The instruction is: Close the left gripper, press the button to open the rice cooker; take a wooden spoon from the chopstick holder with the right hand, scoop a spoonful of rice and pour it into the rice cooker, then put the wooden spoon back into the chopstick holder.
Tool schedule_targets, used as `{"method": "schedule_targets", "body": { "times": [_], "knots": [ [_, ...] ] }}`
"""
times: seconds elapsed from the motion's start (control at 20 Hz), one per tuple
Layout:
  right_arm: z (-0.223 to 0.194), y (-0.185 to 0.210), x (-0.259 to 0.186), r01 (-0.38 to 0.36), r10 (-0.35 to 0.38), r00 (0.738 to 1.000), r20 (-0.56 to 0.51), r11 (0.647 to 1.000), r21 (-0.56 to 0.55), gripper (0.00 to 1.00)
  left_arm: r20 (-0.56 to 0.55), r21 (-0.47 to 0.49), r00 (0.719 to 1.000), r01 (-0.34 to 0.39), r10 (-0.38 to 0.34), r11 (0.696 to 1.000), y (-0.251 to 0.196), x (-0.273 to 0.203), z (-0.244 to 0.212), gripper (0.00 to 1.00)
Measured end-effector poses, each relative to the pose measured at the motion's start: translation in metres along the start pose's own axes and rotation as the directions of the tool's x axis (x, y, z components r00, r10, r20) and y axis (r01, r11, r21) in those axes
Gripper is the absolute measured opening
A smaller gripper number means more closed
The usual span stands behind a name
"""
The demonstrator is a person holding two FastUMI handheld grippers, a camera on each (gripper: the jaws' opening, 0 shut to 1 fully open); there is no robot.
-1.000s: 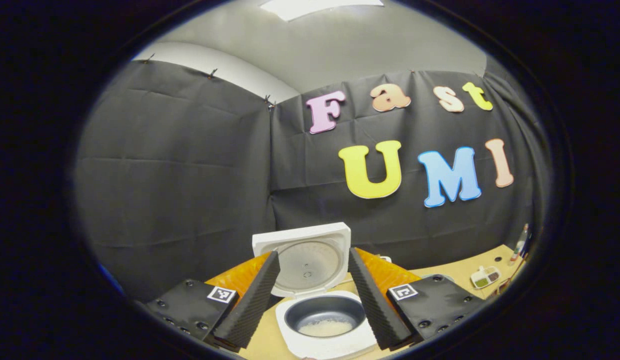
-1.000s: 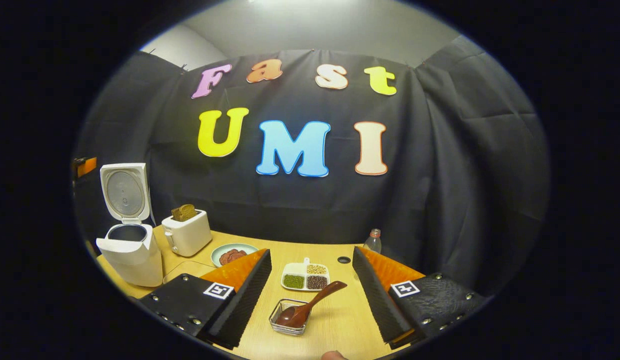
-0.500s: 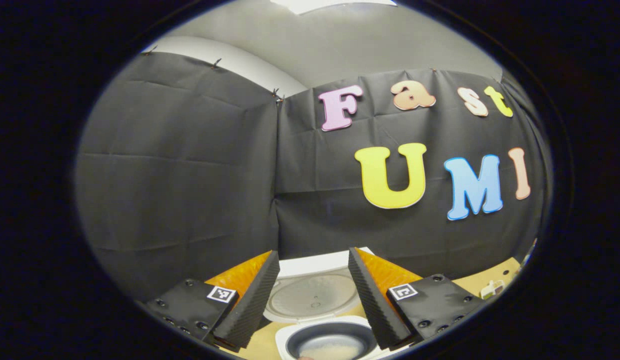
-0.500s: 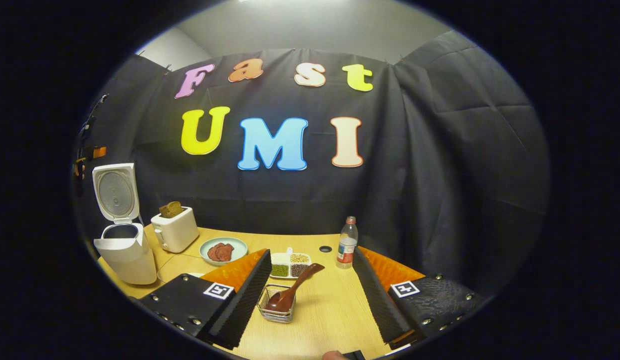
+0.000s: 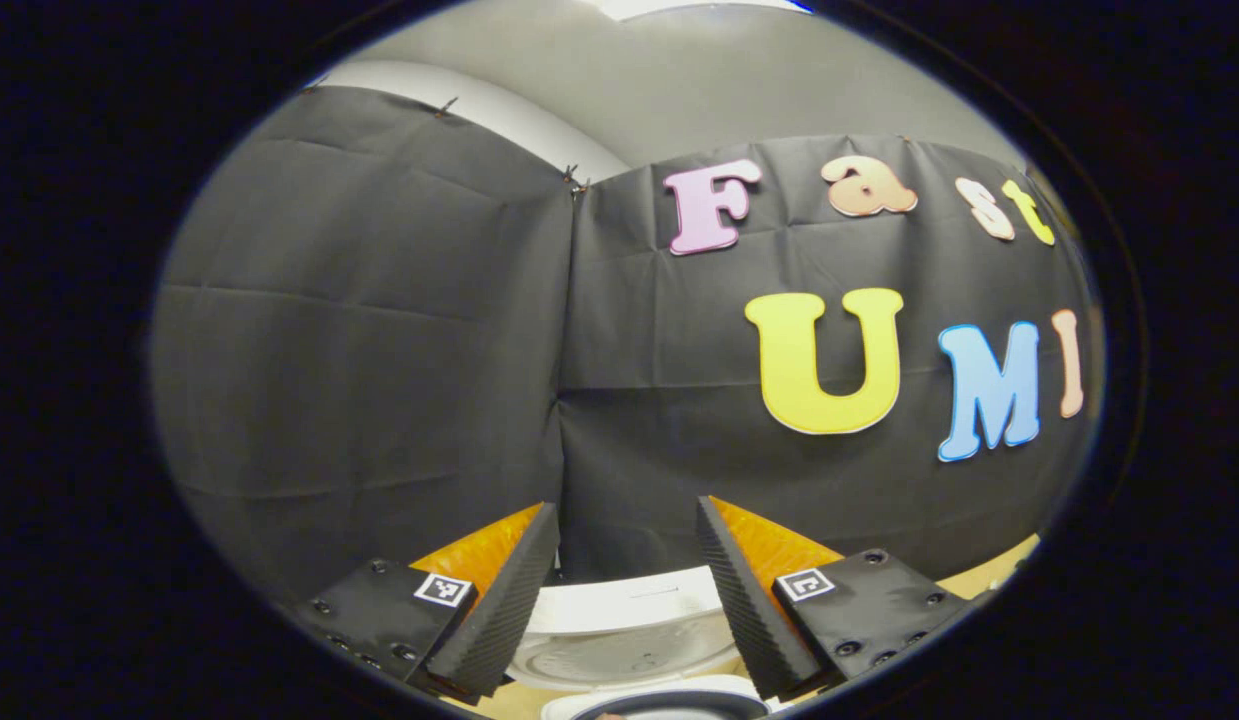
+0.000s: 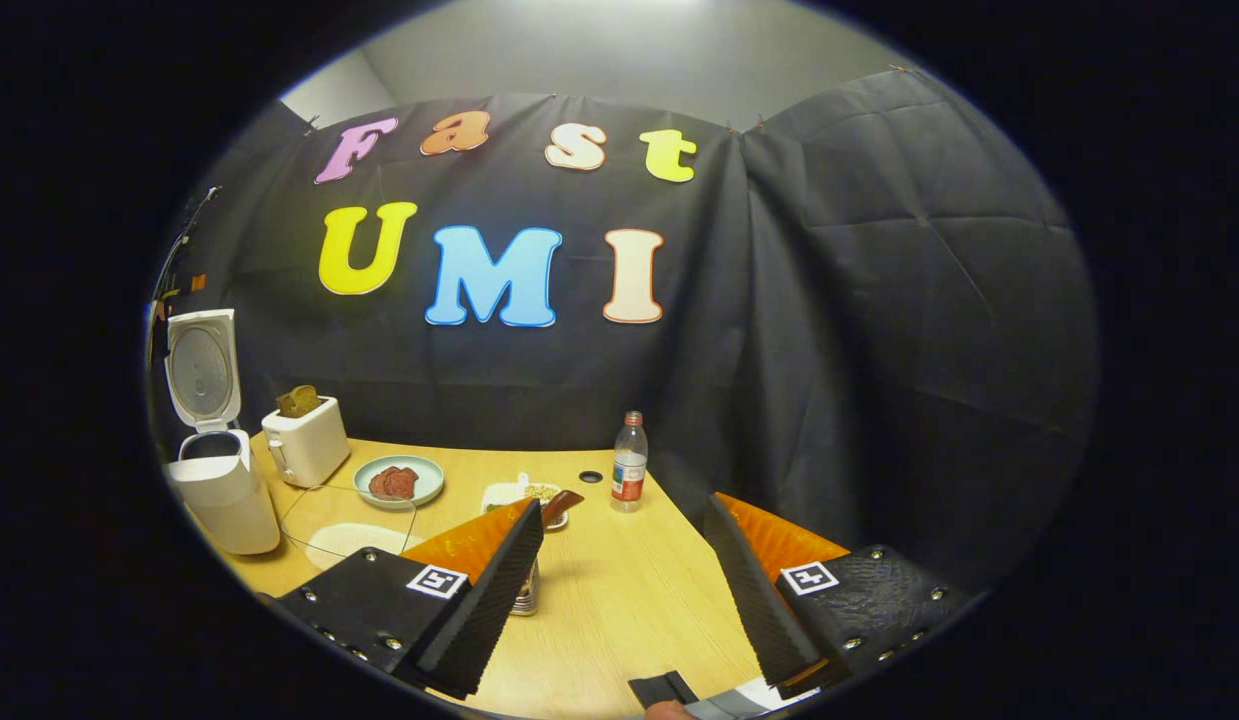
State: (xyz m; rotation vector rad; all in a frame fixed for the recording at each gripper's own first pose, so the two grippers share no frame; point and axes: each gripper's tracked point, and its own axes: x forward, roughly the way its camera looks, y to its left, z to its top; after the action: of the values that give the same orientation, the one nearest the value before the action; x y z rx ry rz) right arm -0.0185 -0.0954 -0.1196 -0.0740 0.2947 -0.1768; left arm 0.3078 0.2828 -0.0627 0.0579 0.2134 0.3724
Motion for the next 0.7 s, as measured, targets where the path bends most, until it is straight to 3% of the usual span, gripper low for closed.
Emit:
{"method": "schedule_targets", "body": {
  "times": [0.1,0.15,0.3,0.55,0.7],
  "knots": [
    [-0.006,-0.005,-0.008,0.024,-0.023,1.000,-0.011,1.000,0.011,0.99,-0.035,0.007,0.999,-0.001,0.001,1.000,0.000,0.016,-0.012,0.92],
    [-0.008,-0.005,-0.011,0.031,-0.031,0.999,-0.014,0.999,0.014,0.99,-0.051,0.007,0.999,-0.007,0.007,1.000,0.001,0.022,-0.018,0.99],
    [-0.007,-0.006,-0.016,0.042,-0.042,0.999,-0.009,0.999,0.008,0.99,-0.111,-0.015,0.994,-0.005,0.003,1.000,0.001,0.031,-0.037,0.95],
    [-0.005,-0.003,-0.013,0.022,-0.022,1.000,-0.003,1.000,0.007,0.98,-0.077,0.037,0.997,0.009,-0.007,0.999,-0.007,0.019,-0.041,0.96],
    [-0.003,0.000,-0.006,-0.005,0.005,1.000,0.001,1.000,0.012,0.98,-0.086,0.017,0.996,0.012,-0.011,1.000,-0.008,0.009,-0.039,0.94]
  ]
}}
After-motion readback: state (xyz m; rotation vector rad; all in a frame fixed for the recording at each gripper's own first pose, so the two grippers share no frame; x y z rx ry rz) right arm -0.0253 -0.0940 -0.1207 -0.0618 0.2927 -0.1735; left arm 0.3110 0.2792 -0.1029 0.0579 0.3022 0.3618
